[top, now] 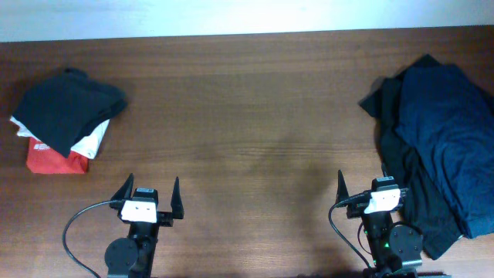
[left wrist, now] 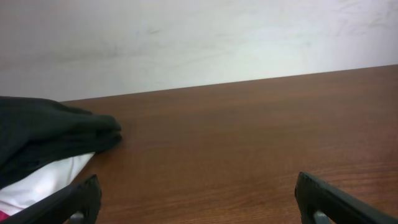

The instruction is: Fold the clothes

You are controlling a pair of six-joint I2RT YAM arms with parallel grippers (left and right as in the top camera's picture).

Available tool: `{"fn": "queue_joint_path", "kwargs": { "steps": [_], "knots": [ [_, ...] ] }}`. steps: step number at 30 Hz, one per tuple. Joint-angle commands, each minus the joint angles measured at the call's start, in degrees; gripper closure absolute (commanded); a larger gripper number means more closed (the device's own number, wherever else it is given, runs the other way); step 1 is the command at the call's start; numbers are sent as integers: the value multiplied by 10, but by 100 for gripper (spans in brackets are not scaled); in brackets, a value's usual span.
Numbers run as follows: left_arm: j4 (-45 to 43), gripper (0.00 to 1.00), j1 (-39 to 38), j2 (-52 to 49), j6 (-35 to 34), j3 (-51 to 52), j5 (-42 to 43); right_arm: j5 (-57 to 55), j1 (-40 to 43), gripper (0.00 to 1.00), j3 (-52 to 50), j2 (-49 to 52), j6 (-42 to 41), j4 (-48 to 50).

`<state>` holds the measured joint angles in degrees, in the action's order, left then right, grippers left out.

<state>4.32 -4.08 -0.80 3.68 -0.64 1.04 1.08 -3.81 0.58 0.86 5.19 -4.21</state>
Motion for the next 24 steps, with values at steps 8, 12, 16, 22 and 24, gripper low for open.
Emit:
{"fn": "queue_joint_path", "kwargs": {
  "steps": [8, 12, 16, 22, 24],
  "knots": [
    [4, 1, -2, 4, 11, 1, 2, -1, -3, 1, -3, -1, 4, -3],
    [4, 1, -2, 4, 11, 1, 2, -1, -3, 1, -3, -1, 4, -3],
    [-5, 1, -2, 5, 11, 1, 2, -1, -3, 1, -3, -1, 4, -3],
    [3, 1, -2, 5, 11, 1, 2, -1, -3, 1, -3, -1, 4, -3],
    [3, 1, -2, 5, 11, 1, 2, -1, -3, 1, -3, -1, 4, -3]
  ]
}}
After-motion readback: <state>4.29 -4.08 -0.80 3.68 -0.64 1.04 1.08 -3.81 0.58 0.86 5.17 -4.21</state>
